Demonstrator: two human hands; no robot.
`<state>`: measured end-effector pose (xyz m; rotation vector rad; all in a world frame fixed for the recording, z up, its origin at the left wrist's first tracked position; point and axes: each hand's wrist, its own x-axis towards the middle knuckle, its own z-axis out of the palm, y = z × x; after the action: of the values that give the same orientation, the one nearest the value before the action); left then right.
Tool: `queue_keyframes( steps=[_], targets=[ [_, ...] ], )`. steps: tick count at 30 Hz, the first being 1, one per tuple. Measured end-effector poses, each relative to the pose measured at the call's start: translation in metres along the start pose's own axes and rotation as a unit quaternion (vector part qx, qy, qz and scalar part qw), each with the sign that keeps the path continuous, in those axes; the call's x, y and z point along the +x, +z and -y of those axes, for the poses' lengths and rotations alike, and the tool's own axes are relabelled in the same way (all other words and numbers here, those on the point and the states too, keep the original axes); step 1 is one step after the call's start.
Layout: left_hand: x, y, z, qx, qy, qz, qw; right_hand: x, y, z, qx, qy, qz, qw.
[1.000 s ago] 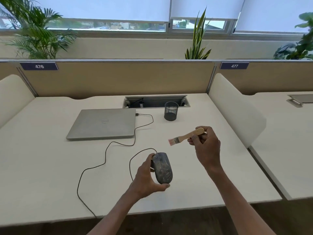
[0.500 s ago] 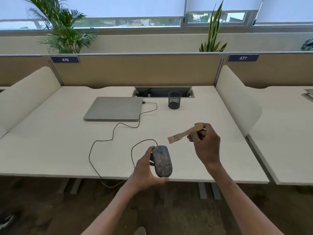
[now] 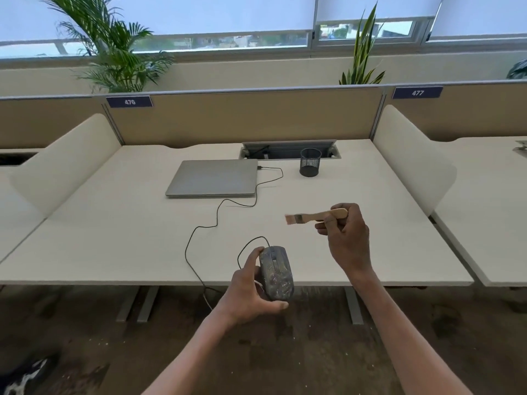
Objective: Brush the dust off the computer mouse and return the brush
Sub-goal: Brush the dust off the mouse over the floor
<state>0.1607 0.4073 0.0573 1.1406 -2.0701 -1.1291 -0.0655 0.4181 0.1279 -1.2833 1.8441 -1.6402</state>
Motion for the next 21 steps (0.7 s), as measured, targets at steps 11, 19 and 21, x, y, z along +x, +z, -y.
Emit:
queue_keyframes(
  steps=[11,19,21],
  targets=[
    [-0.034,-0.047,0.028,-0.023,0.013,0.047,0.999,-0.052,0.053,0.038,0.01,-0.018,-0.044,0.999],
    [-0.045,-0.019,0.02,-0.027,0.006,0.024,0.999,-0.05,0.023,0.038,-0.037,-0.057,-0.055,0.996],
    [-0.046,-0.009,0.017,-0.03,0.003,0.019,0.999,-0.046,0.013,0.037,-0.047,-0.059,-0.05,0.996]
  ],
)
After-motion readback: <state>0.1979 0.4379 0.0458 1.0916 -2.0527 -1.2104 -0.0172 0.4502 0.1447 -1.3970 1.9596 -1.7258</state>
